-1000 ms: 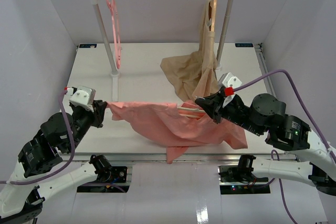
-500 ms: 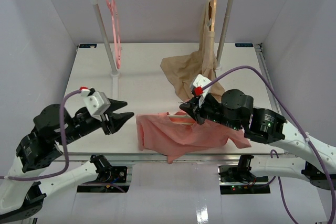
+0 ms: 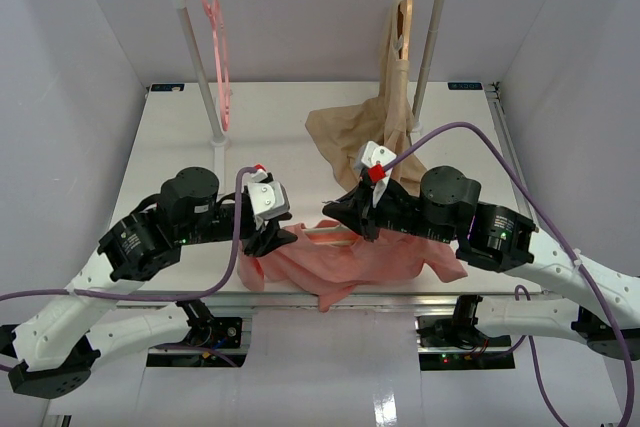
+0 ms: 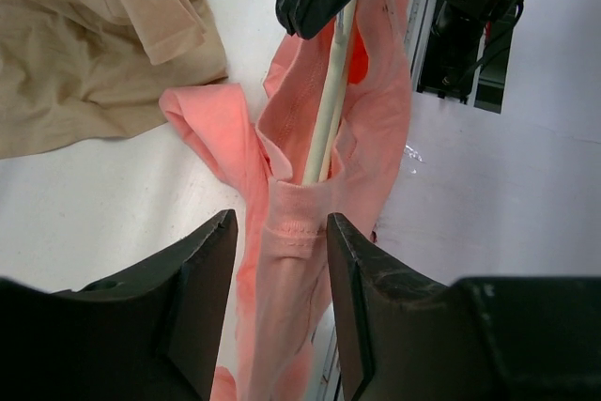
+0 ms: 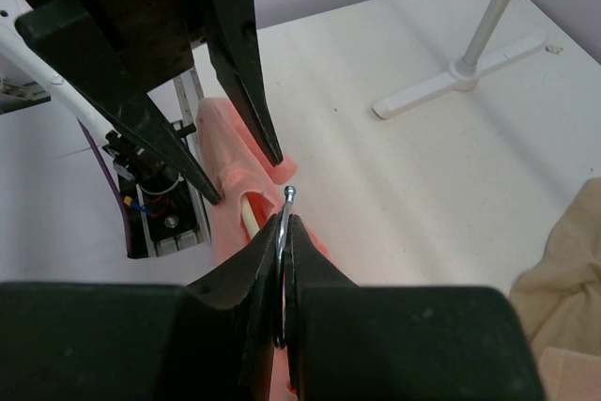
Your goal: Place the t-shirt on the hanger
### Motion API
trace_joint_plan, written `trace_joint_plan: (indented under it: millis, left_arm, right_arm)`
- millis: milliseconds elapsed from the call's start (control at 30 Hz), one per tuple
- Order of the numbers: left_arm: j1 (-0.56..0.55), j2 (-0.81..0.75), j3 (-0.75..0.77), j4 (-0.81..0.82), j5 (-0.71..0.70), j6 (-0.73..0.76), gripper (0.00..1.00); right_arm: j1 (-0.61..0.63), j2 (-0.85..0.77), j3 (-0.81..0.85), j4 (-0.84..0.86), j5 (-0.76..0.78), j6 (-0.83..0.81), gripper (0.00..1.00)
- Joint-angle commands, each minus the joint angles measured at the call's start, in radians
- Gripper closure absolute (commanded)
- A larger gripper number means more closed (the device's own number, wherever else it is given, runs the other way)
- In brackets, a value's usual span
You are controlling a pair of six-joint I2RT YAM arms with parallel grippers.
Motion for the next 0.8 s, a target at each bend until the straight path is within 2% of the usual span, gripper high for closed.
trace_joint_plan:
  millis: [0, 100, 167, 200, 300, 367, 433, 533, 633, 767]
  left_arm:
    - [0.003, 0.009, -0.016, -0.011, 0.078, 0.033, 0.45]
    - [0.003, 0.034, -0.024, -0.013, 0.081, 0.03, 0.46]
    - [0.003, 0.047, -0.021, -0.02, 0.089, 0.027, 0.51]
    - [0.003, 0.053, -0.018, -0.024, 0.092, 0.025, 0.56]
    - [0.003, 0.055, -0.001, -0.033, 0.057, -0.004, 0.88]
    - [0.003, 0.039, 0.001, -0.024, -0.004, -0.024, 0.97]
    - [0.003, 0.017, -0.004, -0.001, -0.043, -0.03, 1.0]
    - [0.002, -0.012, -0.014, 0.015, -0.003, -0.02, 1.0]
    - [0.003, -0.026, -0.028, 0.049, 0.029, -0.03, 1.0]
    - [0.003, -0.043, -0.037, 0.057, 0.007, -0.049, 1.0]
  right_arm:
    - [-0.002, -0.028, 0.008, 0.134, -0.062, 0.013, 0.92]
    - [-0.002, -0.036, -0.002, 0.163, -0.076, 0.016, 0.92]
    - [-0.001, -0.04, -0.007, 0.172, -0.072, 0.015, 0.92]
    - [-0.001, -0.042, -0.008, 0.173, -0.066, 0.014, 0.92]
    - [-0.001, -0.053, -0.017, 0.162, -0.028, 0.004, 0.92]
    - [-0.001, -0.063, -0.027, 0.142, -0.016, -0.001, 0.92]
    - [-0.002, -0.077, -0.036, 0.125, 0.005, -0.004, 0.92]
    - [-0.001, -0.084, -0.045, 0.109, -0.003, -0.014, 0.92]
    - [-0.002, -0.079, -0.043, 0.107, 0.054, -0.008, 0.91]
    - [-0.002, -0.086, -0.046, 0.1, 0.189, 0.014, 0.61]
